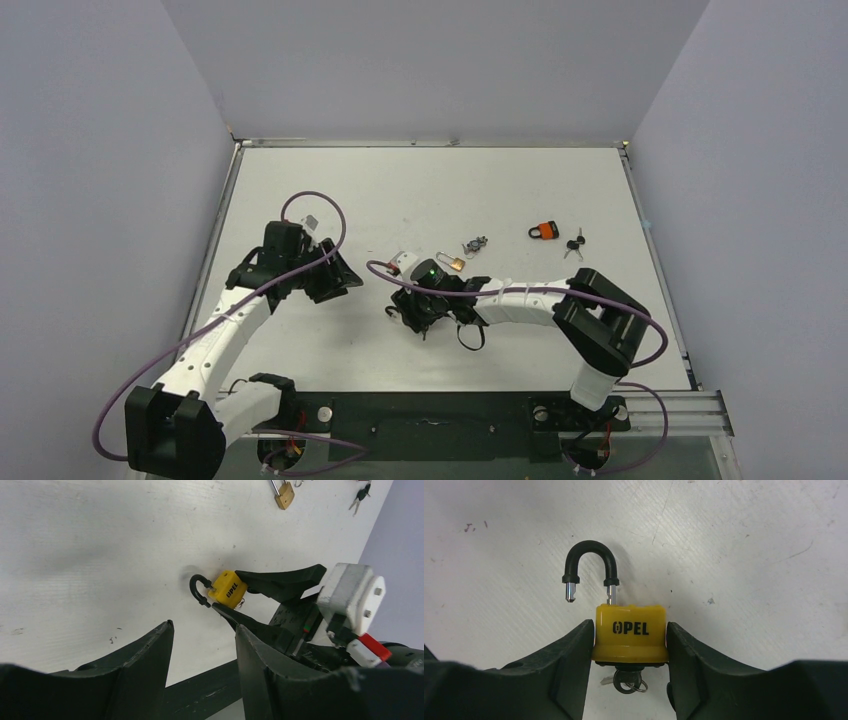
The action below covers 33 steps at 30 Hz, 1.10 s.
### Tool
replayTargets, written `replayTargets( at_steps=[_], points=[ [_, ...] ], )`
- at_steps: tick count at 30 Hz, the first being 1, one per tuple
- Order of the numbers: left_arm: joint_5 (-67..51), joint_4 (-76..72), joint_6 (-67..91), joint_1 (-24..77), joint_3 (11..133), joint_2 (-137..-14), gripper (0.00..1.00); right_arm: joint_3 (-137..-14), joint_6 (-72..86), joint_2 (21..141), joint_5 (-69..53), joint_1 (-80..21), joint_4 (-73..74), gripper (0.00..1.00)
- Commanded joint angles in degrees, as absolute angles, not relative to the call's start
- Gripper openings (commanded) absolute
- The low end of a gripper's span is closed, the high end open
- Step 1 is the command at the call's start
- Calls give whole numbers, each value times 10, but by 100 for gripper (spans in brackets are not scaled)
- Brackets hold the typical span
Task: Lock with the key
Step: Pick up the lock from the center of the board, then lock the lock.
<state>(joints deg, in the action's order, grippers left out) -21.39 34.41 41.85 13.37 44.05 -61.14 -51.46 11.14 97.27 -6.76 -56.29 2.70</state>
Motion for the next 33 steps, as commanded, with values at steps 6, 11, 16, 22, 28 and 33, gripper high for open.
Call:
replayTargets(
  at_steps=[6, 11, 16, 22, 28, 33],
  points=[
    [-330, 247, 471, 183, 477, -637, 46, -569, 91, 786, -29, -559, 77, 0],
    [-375, 190, 519, 197, 505, -638, 46, -591, 76, 732, -3, -561, 113, 0],
    [-407, 147, 564, 203, 523, -633, 45, -611, 64, 694, 27, -562, 149, 0],
    [-427, 126, 577, 217, 534, -639, 45, -624, 63, 667, 27, -563, 163, 0],
    [-443, 102, 595, 231, 530, -650, 44, -641, 54, 655, 36, -573, 183, 0],
    [-451, 90, 601, 241, 533, -656, 39, -652, 47, 652, 39, -580, 195, 0]
  ],
)
